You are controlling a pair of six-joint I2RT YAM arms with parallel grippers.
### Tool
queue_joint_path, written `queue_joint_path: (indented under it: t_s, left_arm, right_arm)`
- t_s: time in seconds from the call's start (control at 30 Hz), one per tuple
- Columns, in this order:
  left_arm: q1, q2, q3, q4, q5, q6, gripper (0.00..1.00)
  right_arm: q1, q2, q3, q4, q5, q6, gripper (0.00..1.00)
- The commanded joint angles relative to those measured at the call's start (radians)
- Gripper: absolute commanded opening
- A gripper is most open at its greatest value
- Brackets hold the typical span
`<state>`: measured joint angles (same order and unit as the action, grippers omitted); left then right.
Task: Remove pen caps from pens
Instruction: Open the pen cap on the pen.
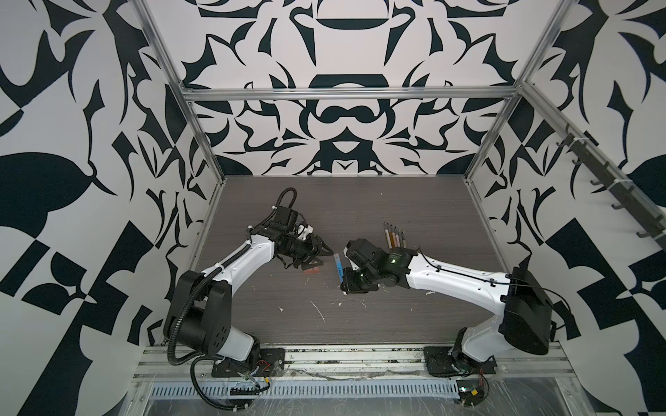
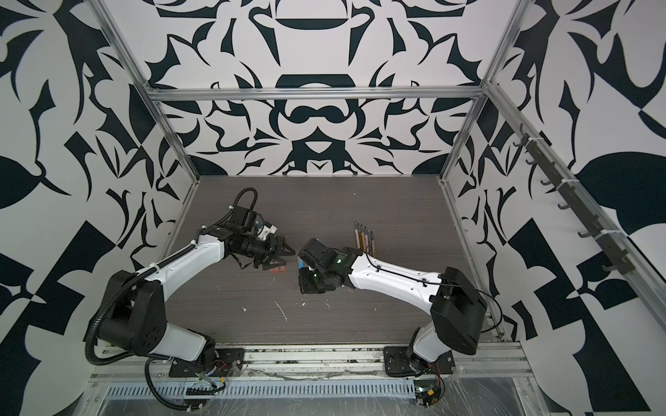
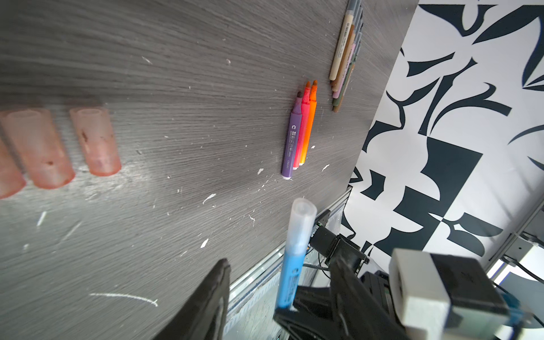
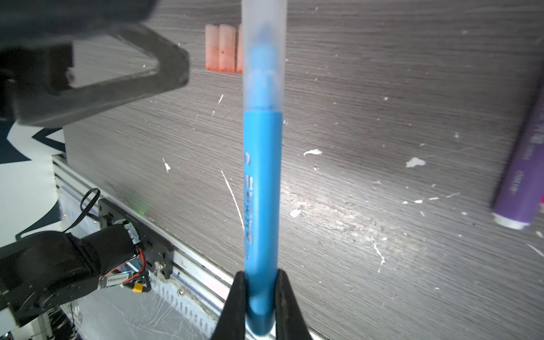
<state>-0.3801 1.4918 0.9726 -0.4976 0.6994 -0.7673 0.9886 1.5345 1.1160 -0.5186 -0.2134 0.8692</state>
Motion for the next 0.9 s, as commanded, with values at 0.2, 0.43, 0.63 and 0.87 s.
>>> queue_joint_path:
  t_s: [0.2,0.43,0.63,0.87]
  left_arm:
    - [-0.005,0.039,0.053,0.000,0.017,0.002,0.57]
    - [-0.008,0.052,0.063,0.000,0.017,0.006,0.51]
    - [-0.009,0.051,0.063,0.000,0.028,0.013,0.37]
    - [-0.011,0.053,0.068,-0.001,0.060,0.020,0.11]
  right_arm:
    - [-0.001,0.010,0.077,0.055,-0.076,-0.029,0.00]
    - [-0.001,0.018,0.088,0.052,-0.090,-0.030,0.00]
    - [0.000,0.019,0.093,0.055,-0.075,-0.031,0.00]
    - [-0.005,0.023,0.096,0.054,-0.048,-0.027,0.00]
